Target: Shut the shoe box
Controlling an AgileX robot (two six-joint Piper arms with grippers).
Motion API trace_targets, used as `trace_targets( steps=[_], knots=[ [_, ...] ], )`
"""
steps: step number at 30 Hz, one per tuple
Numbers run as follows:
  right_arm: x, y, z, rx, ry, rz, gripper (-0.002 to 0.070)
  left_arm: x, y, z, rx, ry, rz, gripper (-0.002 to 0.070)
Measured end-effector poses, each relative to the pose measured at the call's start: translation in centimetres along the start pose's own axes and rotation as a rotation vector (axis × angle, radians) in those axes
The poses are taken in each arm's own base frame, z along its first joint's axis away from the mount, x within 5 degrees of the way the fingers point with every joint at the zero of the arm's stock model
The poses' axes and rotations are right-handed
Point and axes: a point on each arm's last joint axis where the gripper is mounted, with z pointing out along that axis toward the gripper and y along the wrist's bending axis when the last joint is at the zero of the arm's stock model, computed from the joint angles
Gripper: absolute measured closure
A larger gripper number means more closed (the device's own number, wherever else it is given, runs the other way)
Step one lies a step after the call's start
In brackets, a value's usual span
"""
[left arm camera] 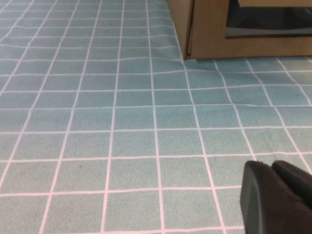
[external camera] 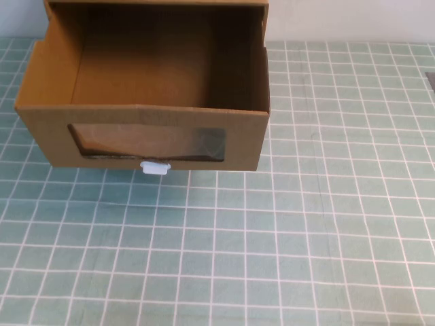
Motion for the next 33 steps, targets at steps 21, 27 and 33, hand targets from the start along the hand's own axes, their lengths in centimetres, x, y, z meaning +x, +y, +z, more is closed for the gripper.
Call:
trace_targets(
  steps=[21,27,33],
  knots=[
    [0.0,0.0,0.0,0.002,0.000,-0.005,0.0691,0.0,0.1,0.0,-0.010,0.000,0.056,0.0680],
    [-0.1,0.0,0.0,0.002,-0.008,-0.008,0.0691,-0.1,0.1,0.0,-0.011,-0.010,0.058,0.0680],
    [-1.4,0.1,-0.1,-0.010,-0.152,-0.008,0.0691,-1.1,0.0,0.0,-0.005,-0.123,0.025,0.0680]
  ],
)
